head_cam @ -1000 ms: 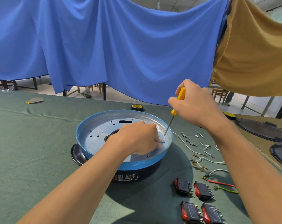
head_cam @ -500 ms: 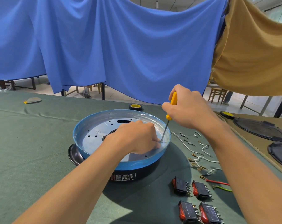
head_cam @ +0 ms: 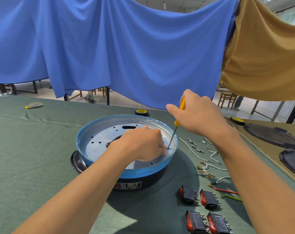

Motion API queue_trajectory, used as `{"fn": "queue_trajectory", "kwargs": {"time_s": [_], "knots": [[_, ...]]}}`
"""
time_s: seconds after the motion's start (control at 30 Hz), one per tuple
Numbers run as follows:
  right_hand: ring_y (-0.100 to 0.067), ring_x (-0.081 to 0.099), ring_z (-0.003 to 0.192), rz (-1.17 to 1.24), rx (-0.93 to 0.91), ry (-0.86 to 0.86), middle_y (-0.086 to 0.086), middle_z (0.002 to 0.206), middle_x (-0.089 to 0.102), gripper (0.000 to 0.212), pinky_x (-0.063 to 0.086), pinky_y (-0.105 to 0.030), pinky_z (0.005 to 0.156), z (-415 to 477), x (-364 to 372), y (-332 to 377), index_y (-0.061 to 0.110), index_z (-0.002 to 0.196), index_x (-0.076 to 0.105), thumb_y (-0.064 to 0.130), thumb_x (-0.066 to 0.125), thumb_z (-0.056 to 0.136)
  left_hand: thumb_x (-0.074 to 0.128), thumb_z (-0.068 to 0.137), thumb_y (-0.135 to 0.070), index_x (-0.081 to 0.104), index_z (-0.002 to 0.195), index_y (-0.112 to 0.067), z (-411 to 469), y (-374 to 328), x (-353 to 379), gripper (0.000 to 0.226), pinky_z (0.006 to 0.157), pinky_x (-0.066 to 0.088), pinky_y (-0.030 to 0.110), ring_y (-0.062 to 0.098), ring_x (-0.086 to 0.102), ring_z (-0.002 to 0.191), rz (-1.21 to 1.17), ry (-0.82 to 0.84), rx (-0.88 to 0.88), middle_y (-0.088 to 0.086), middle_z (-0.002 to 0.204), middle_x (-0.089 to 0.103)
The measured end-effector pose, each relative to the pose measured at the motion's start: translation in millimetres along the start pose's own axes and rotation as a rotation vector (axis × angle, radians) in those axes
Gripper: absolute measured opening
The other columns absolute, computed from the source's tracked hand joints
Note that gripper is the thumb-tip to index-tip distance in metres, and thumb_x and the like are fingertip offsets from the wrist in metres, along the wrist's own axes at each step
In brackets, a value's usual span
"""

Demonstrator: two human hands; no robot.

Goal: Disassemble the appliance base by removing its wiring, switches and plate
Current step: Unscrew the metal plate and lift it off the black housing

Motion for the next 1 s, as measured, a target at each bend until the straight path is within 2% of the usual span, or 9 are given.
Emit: {"fn": "queue_trajectory", "kwargs": {"time_s": [0.17,0.23,0.33,0.4,0.5,0.7,0.87,0.93,1.0], "knots": [[-0.026,0.055,0.082,0.096,-0.003,0.098,-0.004,0.085,0.059,0.020,0.040,-0.034,0.060,2.4,3.0,-1.8,0.022,0.090,0.047,0.037,0.057,0.082,0.048,0.097,-0.046,0.072,0.110,-0.023,-0.6,-0.3,-0.3,0.035,0.057,0.038,0.029,0.015,0.047,0.062,-0.011,-0.009,-0.002,-0.007,0.065,0.052],[-0.024,0.056,0.081,0.127,0.011,0.117,-0.003,0.084,0.060,0.022,0.042,-0.034,0.060,2.4,2.8,-2.3,0.023,0.087,0.048,0.042,0.056,0.080,0.048,0.096,-0.047,0.073,0.106,-0.024,-0.5,-0.1,-0.9,0.035,0.056,0.036,0.028,0.015,0.046,0.061,-0.008,-0.013,-0.005,-0.009,0.062,0.049],[-0.024,0.053,0.077,0.052,0.022,0.017,-0.003,0.078,0.058,0.038,0.041,-0.036,0.060,1.0,-2.1,-2.7,0.020,0.079,0.049,0.057,0.055,0.085,0.048,0.096,-0.047,0.073,0.107,-0.024,-0.5,0.1,-0.7,0.036,0.057,0.037,0.029,0.015,0.048,0.062,-0.010,-0.012,-0.005,-0.009,0.063,0.051],[-0.027,0.053,0.079,0.038,0.008,-0.019,-0.004,0.080,0.057,0.033,0.038,-0.035,0.061,1.2,-3.5,-1.9,0.019,0.082,0.049,0.051,0.057,0.087,0.048,0.097,-0.047,0.072,0.108,-0.024,-0.7,0.3,-1.1,0.036,0.055,0.036,0.028,0.014,0.047,0.060,-0.010,-0.020,-0.001,-0.010,0.061,0.049],[-0.027,0.054,0.083,0.100,0.009,0.052,-0.004,0.086,0.057,0.020,0.036,-0.033,0.057,3.1,1.0,-3.4,0.020,0.092,0.048,0.035,0.058,0.083,0.048,0.096,-0.047,0.072,0.107,-0.024,0.3,-0.1,-1.9,0.035,0.053,0.033,0.027,0.013,0.045,0.059,-0.008,-0.030,0.001,-0.011,0.059,0.047],[-0.028,0.051,0.082,-0.026,0.022,-0.016,-0.002,0.082,0.054,0.031,0.037,-0.036,0.064,1.3,-1.8,-4.3,0.021,0.086,0.046,0.051,0.052,0.089,0.049,0.097,-0.046,0.071,0.114,-0.025,1.0,-0.7,-0.6,0.035,0.056,0.036,0.028,0.013,0.046,0.061,-0.020,-0.021,0.006,-0.013,0.062,0.048],[-0.027,0.055,0.085,0.115,0.012,0.088,-0.003,0.089,0.057,0.021,0.041,-0.034,0.061,3.0,3.9,-3.1,0.022,0.093,0.048,0.039,0.055,0.083,0.049,0.097,-0.044,0.071,0.113,-0.024,2.0,-1.2,-1.2,0.034,0.054,0.034,0.026,0.012,0.046,0.060,-0.031,-0.038,0.010,-0.015,0.061,0.046],[-0.026,0.054,0.083,0.110,0.015,0.080,-0.003,0.087,0.056,0.023,0.042,-0.036,0.063,2.5,3.5,-2.0,0.022,0.090,0.047,0.043,0.053,0.084,0.050,0.097,-0.043,0.070,0.116,-0.027,1.0,-1.7,-1.5,0.032,0.055,0.036,0.026,0.013,0.047,0.062,-0.037,-0.045,0.015,-0.013,0.067,0.054],[-0.026,0.053,0.080,0.042,0.010,0.020,-0.003,0.083,0.055,0.029,0.039,-0.036,0.062,1.5,-0.4,-2.4,0.022,0.084,0.046,0.050,0.052,0.087,0.051,0.096,-0.043,0.069,0.117,-0.034,0.7,-1.8,-3.2,0.029,0.061,0.040,0.028,0.016,0.052,0.073,-0.032,-0.062,0.024,-0.006,0.094,0.067]]}}
Point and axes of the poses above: each hand's wrist, its own z-axis towards the middle knuckle, its own x-axis out of the palm, y = z × x, the point moved 8 cm from there along z, towards the middle knuckle
